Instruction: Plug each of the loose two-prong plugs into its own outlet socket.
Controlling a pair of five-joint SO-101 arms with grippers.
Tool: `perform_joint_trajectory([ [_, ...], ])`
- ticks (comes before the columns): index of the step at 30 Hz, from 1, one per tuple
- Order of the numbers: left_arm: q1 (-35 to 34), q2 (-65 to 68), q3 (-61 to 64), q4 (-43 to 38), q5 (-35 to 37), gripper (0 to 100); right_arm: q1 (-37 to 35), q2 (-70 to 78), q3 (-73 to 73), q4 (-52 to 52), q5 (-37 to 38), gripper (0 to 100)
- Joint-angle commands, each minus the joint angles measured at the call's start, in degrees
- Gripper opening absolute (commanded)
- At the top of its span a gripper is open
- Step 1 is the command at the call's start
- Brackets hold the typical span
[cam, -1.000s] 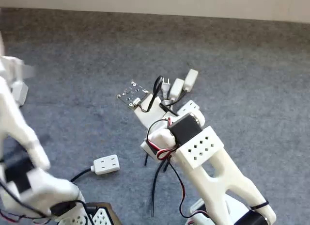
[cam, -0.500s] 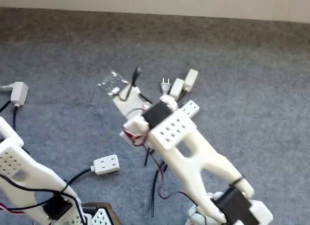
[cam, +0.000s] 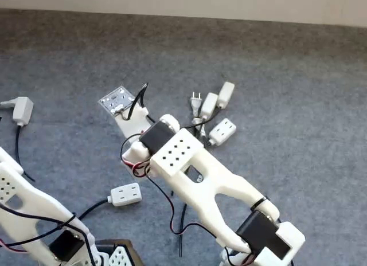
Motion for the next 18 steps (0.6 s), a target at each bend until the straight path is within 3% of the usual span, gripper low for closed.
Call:
perform_joint_trajectory([
  [1, -0.22, 1.36, -5.23, 0.18, -0.18, 33, -2.24, -3.03, -2.68, 0.57, -1.23, 0.6],
  [6, -0.04, 2.42, -7.16, 0.18, -0.18, 33, -5.76, -3.74, -1.98, -0.40, -2.64, 0.6],
  [12, -0.31, 2.33, -7.16, 0.18, -0.18, 33, -6.29, -3.38, 7.25, -9.98, -3.25, 0.6],
  [18, -0.48, 2.24, -7.16, 0.18, -0.18, 33, -5.93, -3.38, 9.27, -11.12, -3.25, 0.6],
])
